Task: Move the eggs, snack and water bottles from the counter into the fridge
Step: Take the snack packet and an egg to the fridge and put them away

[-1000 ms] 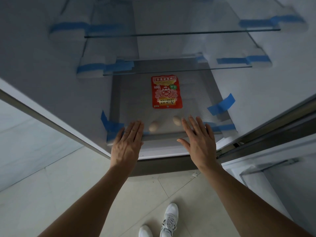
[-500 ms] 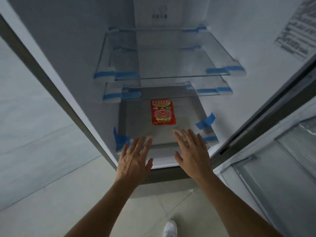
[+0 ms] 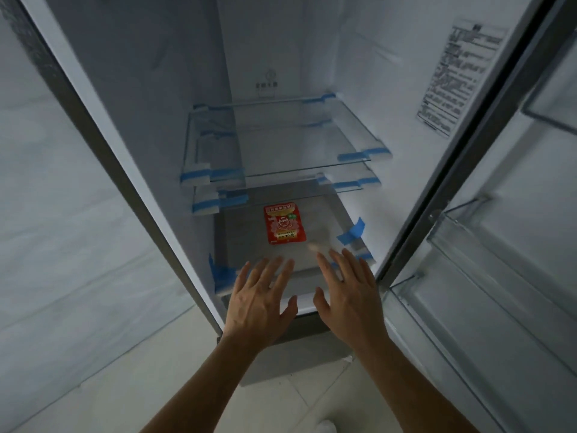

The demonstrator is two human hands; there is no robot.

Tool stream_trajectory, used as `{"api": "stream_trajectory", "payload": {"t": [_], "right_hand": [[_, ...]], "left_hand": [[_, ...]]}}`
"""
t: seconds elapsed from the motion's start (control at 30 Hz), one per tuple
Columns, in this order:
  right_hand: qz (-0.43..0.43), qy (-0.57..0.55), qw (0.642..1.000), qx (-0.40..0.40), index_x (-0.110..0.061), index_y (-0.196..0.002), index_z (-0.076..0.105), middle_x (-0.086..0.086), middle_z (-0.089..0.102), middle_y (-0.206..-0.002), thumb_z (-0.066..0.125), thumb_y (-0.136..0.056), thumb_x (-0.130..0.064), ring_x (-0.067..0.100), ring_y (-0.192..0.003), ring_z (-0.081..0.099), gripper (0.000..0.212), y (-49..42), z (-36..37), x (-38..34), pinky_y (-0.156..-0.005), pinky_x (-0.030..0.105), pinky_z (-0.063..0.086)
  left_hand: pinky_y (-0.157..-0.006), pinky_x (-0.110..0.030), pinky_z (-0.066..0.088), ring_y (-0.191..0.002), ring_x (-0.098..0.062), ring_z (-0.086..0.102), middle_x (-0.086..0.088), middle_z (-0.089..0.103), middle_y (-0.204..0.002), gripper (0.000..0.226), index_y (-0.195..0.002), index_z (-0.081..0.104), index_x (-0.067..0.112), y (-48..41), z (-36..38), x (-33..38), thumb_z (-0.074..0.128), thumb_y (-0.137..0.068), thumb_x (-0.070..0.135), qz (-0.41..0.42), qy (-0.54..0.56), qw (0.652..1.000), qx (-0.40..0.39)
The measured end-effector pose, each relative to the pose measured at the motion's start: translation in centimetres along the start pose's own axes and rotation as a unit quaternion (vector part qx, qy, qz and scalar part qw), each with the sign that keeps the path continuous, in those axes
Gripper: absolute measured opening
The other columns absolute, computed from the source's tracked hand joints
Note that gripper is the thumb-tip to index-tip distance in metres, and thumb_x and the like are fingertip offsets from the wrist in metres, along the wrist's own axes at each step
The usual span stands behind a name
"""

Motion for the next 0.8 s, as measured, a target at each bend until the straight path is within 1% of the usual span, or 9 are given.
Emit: {"api": "stream_trajectory", "payload": {"t": [0.1,0.23,0.4,0.47,0.53,0.6,0.63,0.7,0.8], "right_hand": [[0.029,0.000,1.000,0.009,-0.017,-0.145,0.049,0.013,0.055,-0.144,0.054,-0.090,-0.046,0.034,-0.137,0.048,0.062,0.1,-0.6,1.9,-0.110,0.056,0.042],[0.091,0.001,0.996,0.010,-0.017,-0.142,0.051,0.013,0.056,-0.143,0.069,-0.085,-0.042,0.033,-0.136,0.049,0.065,0.9,-1.4,5.1,-0.107,0.055,0.045],[0.148,0.027,0.988,0.040,-0.015,-0.139,0.055,0.014,0.059,-0.139,0.056,-0.090,-0.042,0.032,-0.132,0.053,0.055,3.3,-3.3,9.0,-0.108,0.053,0.045],[0.182,0.042,0.981,0.051,-0.015,-0.138,0.056,0.013,0.061,-0.137,0.059,-0.088,-0.040,0.031,-0.129,0.056,0.056,4.6,-4.3,10.3,-0.110,0.046,0.040],[0.218,0.062,0.972,0.064,-0.017,-0.137,0.057,0.009,0.062,-0.135,0.055,-0.088,-0.040,0.027,-0.127,0.056,0.054,6.2,-5.3,10.9,-0.109,0.040,0.035],[0.256,0.084,0.961,0.057,-0.018,-0.138,0.056,0.009,0.060,-0.137,0.057,-0.088,-0.039,0.026,-0.130,0.052,0.055,8.0,-5.6,11.3,-0.113,0.042,0.033],[0.282,0.095,0.954,0.045,-0.019,-0.140,0.054,0.009,0.059,-0.139,0.060,-0.087,-0.038,0.027,-0.132,0.050,0.057,9.0,-5.6,11.4,-0.115,0.045,0.034],[0.345,0.115,0.931,0.020,-0.019,-0.143,0.051,0.011,0.057,-0.141,0.064,-0.087,-0.038,0.030,-0.136,0.048,0.061,11.4,-5.7,11.5,-0.115,0.052,0.036],[0.437,0.139,0.889,0.010,-0.019,-0.143,0.051,0.011,0.057,-0.141,0.064,-0.086,-0.039,0.031,-0.137,0.048,0.062,15.0,-7.0,10.2,-0.113,0.054,0.038]], "left_hand": [[-0.115,-0.050,0.029,-0.137,-0.026,0.047,-0.002,0.049,-0.149,0.069,-0.148,0.028,0.031,-1.9,0.5,1.9,0.045,-0.088,0.062,0.020,0.014,1.000,-0.007],[-0.116,-0.051,0.031,-0.140,-0.024,0.041,-0.001,0.043,-0.153,0.068,-0.148,0.024,0.031,-4.8,1.3,4.8,0.044,-0.090,0.060,0.063,0.036,0.997,-0.021],[-0.114,-0.053,0.035,-0.138,-0.025,0.045,-0.002,0.049,-0.149,0.066,-0.145,0.038,0.026,-7.7,2.0,9.6,0.050,-0.088,0.056,0.144,0.056,0.988,-0.028],[-0.114,-0.052,0.034,-0.137,-0.025,0.047,-0.003,0.051,-0.148,0.061,-0.144,0.041,0.025,-8.2,2.4,11.8,0.040,-0.092,0.057,0.190,0.067,0.979,-0.028],[-0.113,-0.051,0.034,-0.134,-0.026,0.050,-0.005,0.054,-0.144,0.063,-0.141,0.047,0.022,-8.2,2.6,14.1,0.025,-0.097,0.060,0.235,0.092,0.967,-0.034],[-0.112,-0.051,0.036,-0.130,-0.027,0.054,-0.005,0.057,-0.141,0.058,-0.139,0.049,0.021,-8.0,2.8,16.0,0.034,-0.096,0.056,0.282,0.121,0.951,-0.027],[-0.111,-0.051,0.037,-0.130,-0.026,0.054,-0.005,0.058,-0.140,0.057,-0.139,0.048,0.022,-7.7,3.0,16.9,0.040,-0.093,0.053,0.304,0.134,0.943,-0.029],[-0.111,-0.050,0.040,-0.130,-0.026,0.054,-0.005,0.057,-0.141,0.058,-0.140,0.049,0.021,-7.0,3.6,18.3,0.045,-0.091,0.051,0.351,0.158,0.922,-0.037],[-0.114,-0.044,0.034,-0.131,-0.023,0.053,-0.004,0.056,-0.142,0.059,-0.140,0.053,0.018,-4.9,3.6,20.2,0.051,-0.088,0.046,0.432,0.200,0.879,-0.032]]}}
Point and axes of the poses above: each hand's wrist, its own y-axis away from the middle knuckle, its own z-axis out of the palm, x = y × z, the point moved 9 cm from there along -y, towards the middle knuckle
